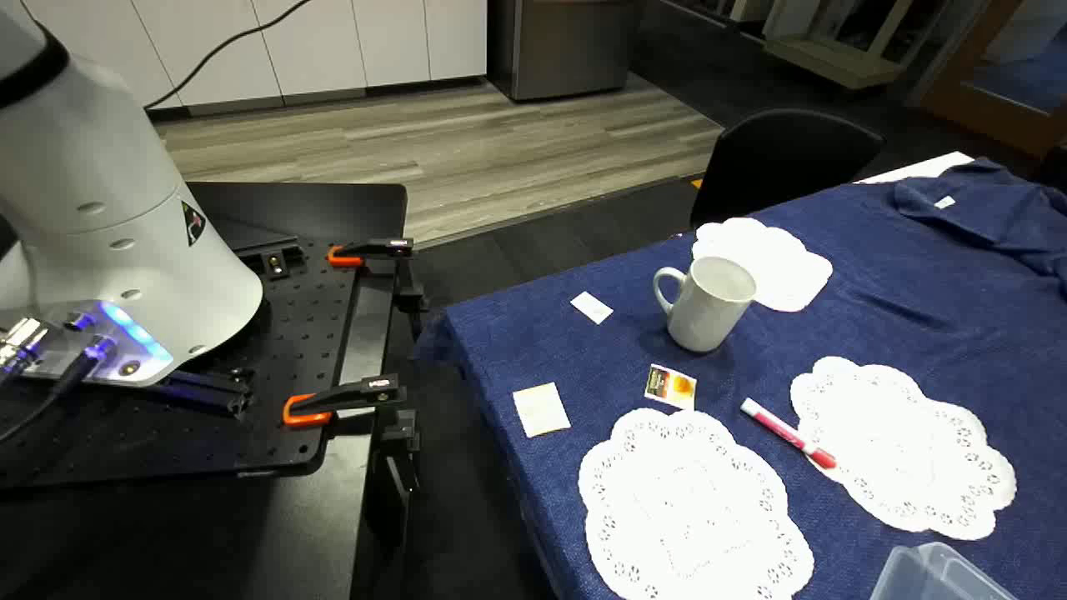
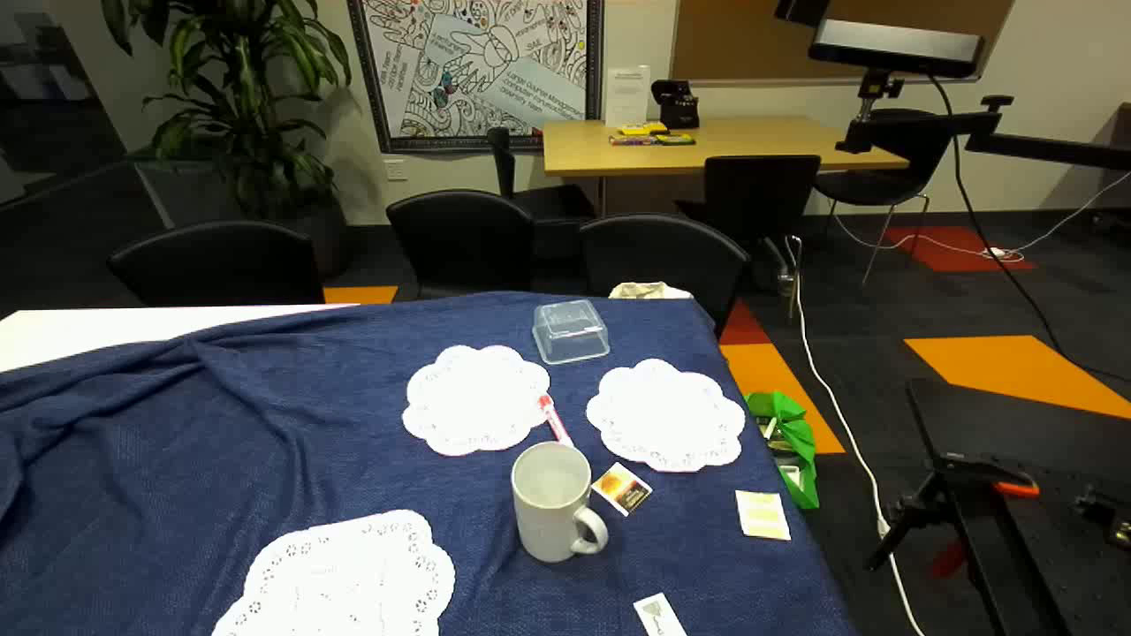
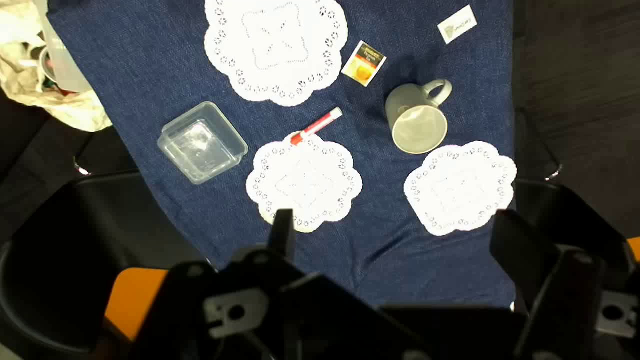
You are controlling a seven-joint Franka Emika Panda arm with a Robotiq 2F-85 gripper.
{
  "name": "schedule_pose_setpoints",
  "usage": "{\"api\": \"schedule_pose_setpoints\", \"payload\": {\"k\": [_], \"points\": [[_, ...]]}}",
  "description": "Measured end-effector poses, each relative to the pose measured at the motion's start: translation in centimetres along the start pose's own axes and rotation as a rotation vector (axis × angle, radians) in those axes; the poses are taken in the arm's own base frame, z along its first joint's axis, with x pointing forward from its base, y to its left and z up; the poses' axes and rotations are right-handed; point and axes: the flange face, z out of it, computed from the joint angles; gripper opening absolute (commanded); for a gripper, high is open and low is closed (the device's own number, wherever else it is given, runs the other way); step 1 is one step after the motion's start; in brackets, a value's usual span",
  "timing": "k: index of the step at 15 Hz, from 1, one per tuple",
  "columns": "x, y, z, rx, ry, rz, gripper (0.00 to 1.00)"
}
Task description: Pick up the marker and put it in the cup
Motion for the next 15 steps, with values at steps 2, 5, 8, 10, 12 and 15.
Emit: {"api": "schedule_pose_setpoints", "payload": {"k": [2,5,8,10,12,15], "points": [[0.0,0.0,0.0,0.0,0.0,0.0,1.0],[0.0,0.0,0.0,0.0,0.0,0.0,1.0],[0.1,0.0,0.3,-0.003,-0.005,0.019,1.0],[0.7,0.1,1.3,-0.01,-0.001,0.075,1.0],[1.5,0.5,3.1,-0.019,0.002,0.146,1.0],[2.5,1.2,7.1,-0.036,-0.021,0.264,1.0]]}}
